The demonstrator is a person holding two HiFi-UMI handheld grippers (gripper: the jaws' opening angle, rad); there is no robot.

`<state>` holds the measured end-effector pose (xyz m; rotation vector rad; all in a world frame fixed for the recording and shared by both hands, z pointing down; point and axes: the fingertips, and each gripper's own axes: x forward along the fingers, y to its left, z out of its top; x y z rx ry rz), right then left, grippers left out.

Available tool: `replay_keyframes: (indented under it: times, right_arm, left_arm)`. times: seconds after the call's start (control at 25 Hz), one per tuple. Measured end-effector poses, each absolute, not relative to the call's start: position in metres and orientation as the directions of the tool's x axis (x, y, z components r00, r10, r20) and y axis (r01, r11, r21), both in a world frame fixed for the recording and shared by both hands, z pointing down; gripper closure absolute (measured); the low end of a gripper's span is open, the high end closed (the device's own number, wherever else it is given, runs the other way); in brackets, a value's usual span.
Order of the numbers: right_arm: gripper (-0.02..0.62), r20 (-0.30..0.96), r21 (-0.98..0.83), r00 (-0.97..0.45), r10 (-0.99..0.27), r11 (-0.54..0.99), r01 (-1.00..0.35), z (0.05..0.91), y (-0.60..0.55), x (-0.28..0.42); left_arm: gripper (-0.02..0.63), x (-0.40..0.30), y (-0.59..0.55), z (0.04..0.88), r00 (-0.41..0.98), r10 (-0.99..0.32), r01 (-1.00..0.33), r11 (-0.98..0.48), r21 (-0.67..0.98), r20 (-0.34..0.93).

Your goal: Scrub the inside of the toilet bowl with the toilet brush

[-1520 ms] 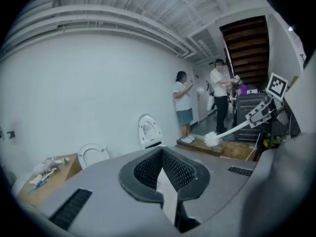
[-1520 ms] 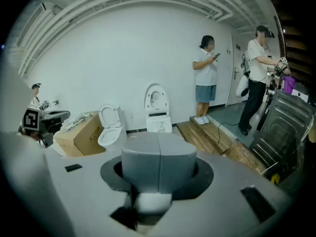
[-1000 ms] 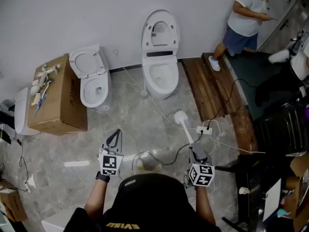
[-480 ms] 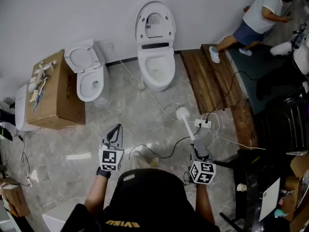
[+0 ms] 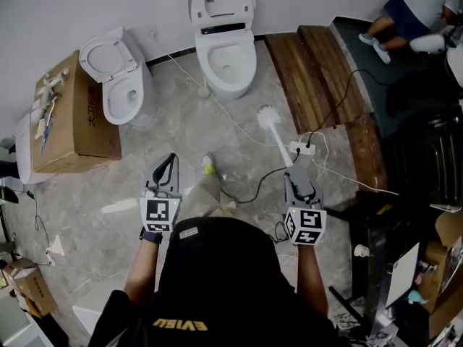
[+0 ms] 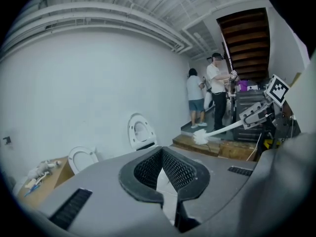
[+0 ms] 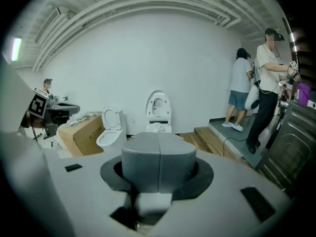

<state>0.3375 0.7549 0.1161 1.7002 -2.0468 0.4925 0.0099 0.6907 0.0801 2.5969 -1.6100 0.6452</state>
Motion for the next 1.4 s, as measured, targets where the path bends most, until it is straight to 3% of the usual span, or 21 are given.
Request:
replay_keyframes:
  times: [0.52, 0.92, 1.4]
  right_arm:
    - [0.437, 0.564, 0.12, -0.185, -0.805, 0.301, -0.946, 0.123, 0.557, 0.272]
    - [0.437, 0.703, 0.14, -0.184, -0.687, 0.388, -0.911, 0.156, 0.362, 0.181]
    - [0.437, 0.81, 0.085, -0.233, -0.539, 0.5, -0.862, 0.237, 0.213, 0.206]
  left_arm:
    - [0.588, -0.03, 0.515, 0.107, 0.387, -0.861, -0.884, -0.449, -0.134, 0.33]
    - [0.588, -0.116, 0.303, 0.096, 0.397, -0.856, -0.888, -0.45, -0.097, 0.332]
    - [0.588, -0.09, 0.147, 0.139, 0.364, -0.833, -0.89, -0.443, -0.107, 0.417]
